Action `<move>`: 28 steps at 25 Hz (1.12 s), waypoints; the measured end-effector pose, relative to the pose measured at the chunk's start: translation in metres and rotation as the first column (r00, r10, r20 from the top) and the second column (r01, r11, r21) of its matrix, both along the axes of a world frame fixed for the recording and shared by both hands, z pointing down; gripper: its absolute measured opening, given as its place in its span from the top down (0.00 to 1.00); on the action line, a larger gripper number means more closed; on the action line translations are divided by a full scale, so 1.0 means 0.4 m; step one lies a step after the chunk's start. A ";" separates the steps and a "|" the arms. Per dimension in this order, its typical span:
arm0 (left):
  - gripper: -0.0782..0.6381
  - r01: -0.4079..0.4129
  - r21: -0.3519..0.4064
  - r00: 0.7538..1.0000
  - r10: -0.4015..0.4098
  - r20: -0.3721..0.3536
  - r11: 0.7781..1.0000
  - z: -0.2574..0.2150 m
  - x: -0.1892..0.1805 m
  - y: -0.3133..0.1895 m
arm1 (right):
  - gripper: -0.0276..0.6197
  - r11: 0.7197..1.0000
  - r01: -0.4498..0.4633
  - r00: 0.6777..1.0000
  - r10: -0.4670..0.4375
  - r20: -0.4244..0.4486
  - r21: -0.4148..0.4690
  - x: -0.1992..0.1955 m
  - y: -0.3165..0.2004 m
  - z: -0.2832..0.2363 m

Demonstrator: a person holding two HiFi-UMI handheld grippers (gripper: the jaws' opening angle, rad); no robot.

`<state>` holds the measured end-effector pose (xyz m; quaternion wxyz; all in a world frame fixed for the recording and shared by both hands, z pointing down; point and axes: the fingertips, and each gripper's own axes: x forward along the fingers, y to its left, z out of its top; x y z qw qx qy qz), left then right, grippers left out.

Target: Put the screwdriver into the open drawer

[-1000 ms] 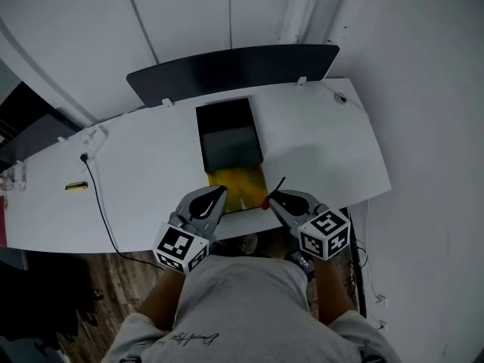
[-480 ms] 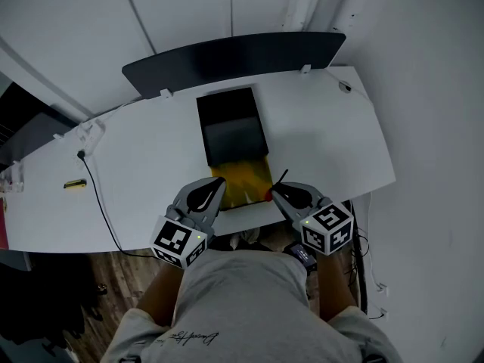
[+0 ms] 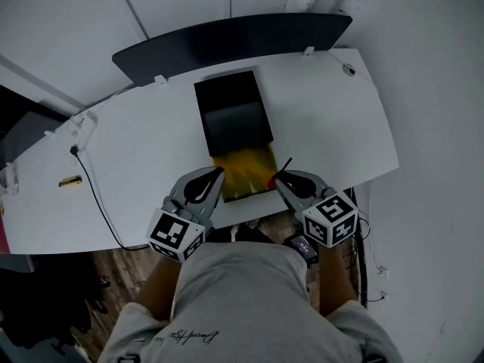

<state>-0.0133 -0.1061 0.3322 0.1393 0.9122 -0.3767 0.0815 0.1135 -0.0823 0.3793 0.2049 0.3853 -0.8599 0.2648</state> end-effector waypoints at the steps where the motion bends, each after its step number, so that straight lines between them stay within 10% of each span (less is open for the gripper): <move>1: 0.89 0.001 -0.005 1.000 -0.001 0.000 1.000 0.006 -0.003 -0.002 | 0.84 1.000 -0.003 1.000 0.003 -0.006 -0.004 0.001 -0.002 0.005; 28: 0.89 0.016 -0.084 1.000 -0.015 0.015 0.996 0.143 -0.046 -0.028 | 0.84 0.994 0.040 0.991 -0.052 -0.127 -0.103 -0.030 -0.028 0.176</move>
